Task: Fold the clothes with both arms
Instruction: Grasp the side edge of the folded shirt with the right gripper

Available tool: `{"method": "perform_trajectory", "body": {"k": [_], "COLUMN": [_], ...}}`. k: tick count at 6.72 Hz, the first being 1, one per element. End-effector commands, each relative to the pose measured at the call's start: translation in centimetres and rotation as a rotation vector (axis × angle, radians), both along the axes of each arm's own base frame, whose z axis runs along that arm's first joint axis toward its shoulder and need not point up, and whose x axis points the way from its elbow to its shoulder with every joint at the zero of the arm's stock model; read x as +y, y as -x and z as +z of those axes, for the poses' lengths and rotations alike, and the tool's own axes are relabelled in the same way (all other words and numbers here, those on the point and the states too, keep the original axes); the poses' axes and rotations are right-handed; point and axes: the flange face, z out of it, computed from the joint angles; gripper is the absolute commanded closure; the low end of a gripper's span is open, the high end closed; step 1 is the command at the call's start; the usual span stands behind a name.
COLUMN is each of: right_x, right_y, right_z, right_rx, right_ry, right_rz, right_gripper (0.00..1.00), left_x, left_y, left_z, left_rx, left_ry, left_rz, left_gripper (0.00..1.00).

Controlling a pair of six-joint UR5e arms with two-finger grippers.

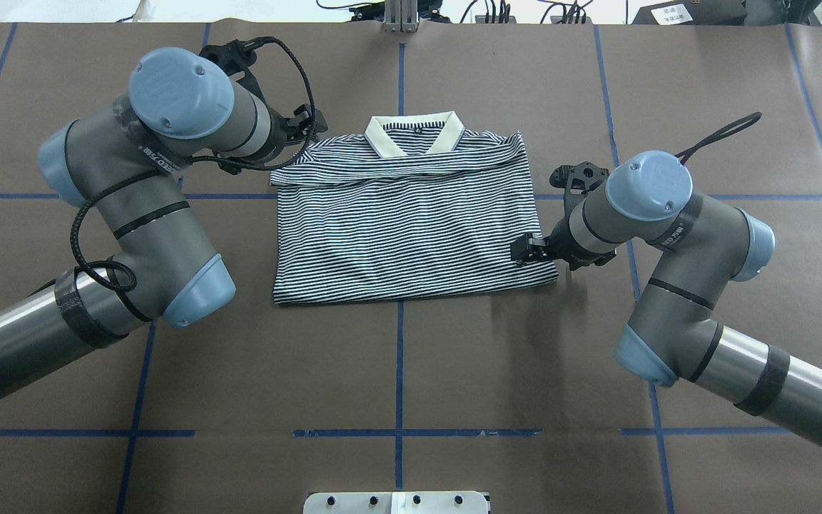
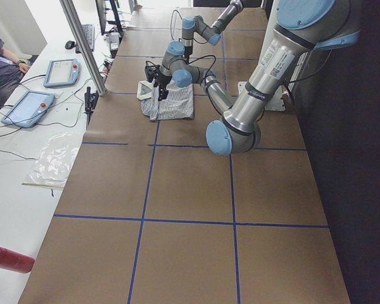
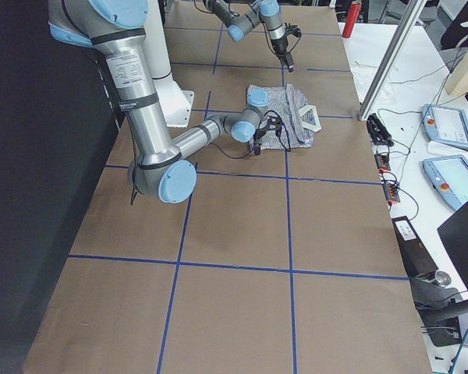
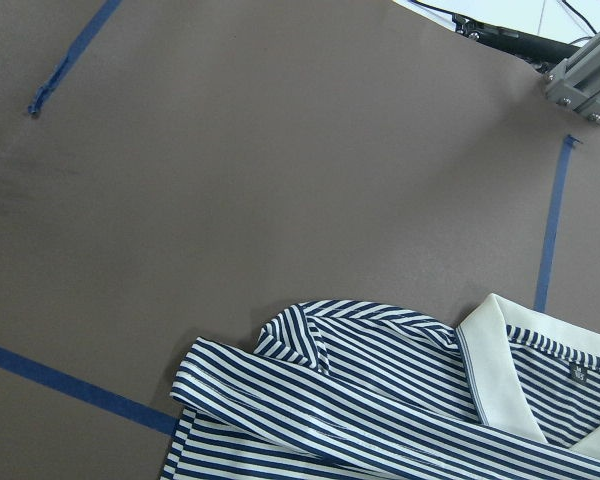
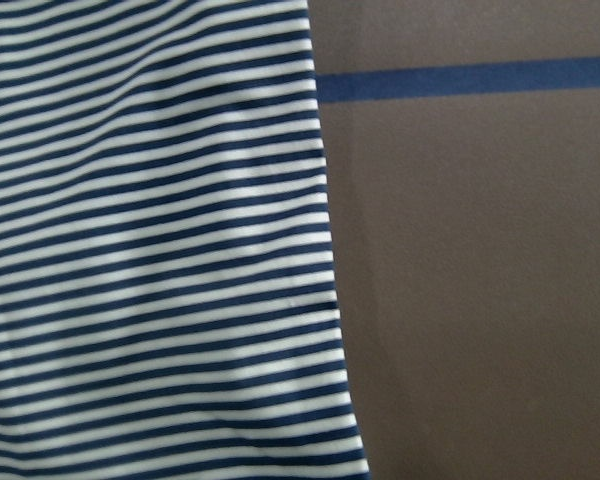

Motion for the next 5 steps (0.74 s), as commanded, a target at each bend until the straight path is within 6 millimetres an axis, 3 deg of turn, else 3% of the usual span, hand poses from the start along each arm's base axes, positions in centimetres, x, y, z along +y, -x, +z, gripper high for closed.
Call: {"method": "perform_trajectory", "body": {"k": [1, 2, 4, 5], "right_x": [0.7, 0.8, 0.8, 1.6], "right_y": [0.0, -0.1, -0.2, -1.3], "right_z": [0.0, -0.3, -0.2, -0.9], "right_rx": [0.012, 0.007, 0.009, 0.003], "right_ry": [0.032, 0.031, 0.032, 0.039], "right_rz": [-0.02, -0.022, -0.023, -0.029], "right_gripper": [0.7, 1.0, 1.0, 1.0], "left_x": [0.0, 0.0, 0.1, 0.1], "left_y": [0.0, 0.0, -0.1, 0.0], "left_z": [0.0, 0.1, 0.1, 0.0], "left_rx": [0.001, 0.001, 0.004, 0.006], "left_ry": [0.002, 0.002, 0.001, -0.001], "left_rz": [0.0, 0.0, 0.001, 0.001], "left_gripper": [0.0, 0.0, 0.0, 0.0]}}
